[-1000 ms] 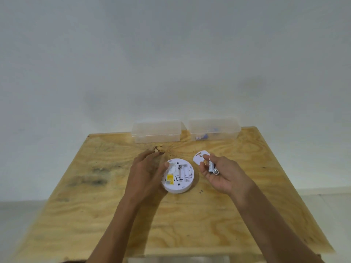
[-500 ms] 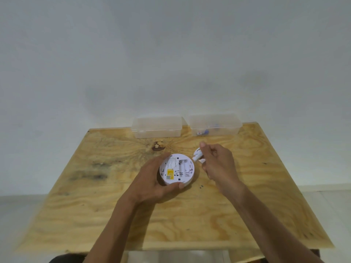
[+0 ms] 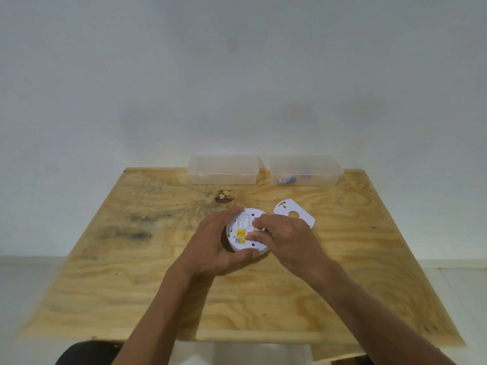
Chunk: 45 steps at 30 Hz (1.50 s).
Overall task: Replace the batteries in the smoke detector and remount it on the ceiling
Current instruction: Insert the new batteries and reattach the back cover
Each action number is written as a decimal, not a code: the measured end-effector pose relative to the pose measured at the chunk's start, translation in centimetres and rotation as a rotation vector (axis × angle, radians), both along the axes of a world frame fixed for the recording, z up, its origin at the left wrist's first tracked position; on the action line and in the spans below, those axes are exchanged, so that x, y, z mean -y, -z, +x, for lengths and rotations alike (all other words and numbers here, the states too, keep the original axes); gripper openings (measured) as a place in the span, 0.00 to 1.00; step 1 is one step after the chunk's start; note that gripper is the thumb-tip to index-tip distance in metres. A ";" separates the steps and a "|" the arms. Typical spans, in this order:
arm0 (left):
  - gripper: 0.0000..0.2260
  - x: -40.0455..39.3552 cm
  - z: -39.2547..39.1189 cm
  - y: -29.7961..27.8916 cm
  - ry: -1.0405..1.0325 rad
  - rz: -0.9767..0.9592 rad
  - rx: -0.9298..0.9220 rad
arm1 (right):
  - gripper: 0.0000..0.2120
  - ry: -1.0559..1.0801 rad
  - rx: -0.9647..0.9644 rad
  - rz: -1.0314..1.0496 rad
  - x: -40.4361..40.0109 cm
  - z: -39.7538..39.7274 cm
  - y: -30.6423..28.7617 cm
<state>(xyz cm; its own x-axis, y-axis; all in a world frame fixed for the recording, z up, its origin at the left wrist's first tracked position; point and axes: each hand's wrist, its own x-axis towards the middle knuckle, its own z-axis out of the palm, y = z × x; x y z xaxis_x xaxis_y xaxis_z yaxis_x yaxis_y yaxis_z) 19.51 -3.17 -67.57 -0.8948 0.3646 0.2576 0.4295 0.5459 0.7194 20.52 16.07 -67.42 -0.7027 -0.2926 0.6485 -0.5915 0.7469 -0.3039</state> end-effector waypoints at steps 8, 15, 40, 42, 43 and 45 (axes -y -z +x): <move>0.37 0.1 -0.1 0.0 0.001 0.015 0.016 | 0.09 -0.073 0.327 -0.253 -0.9 0.1 -0.1; 0.40 0.1 -0.3 0.2 -0.008 -0.005 0.025 | 0.13 -0.061 0.423 -0.145 -1.3 0.2 -0.4; 0.41 0.0 -0.1 0.7 -0.059 -0.039 0.029 | 0.10 0.483 1.092 -0.745 -2.6 -0.6 -2.6; 0.42 0.0 -0.2 0.8 -0.065 -0.047 0.034 | 0.12 0.354 1.133 -0.898 -2.8 -0.4 -3.1; 0.41 0.0 -0.2 0.9 -0.067 -0.048 0.033 | 0.14 0.288 1.114 -0.950 -2.8 -0.2 -3.5; 0.41 0.0 -0.2 0.8 -0.068 -0.039 0.026 | 0.14 0.207 1.023 -0.980 -2.4 0.0 -3.9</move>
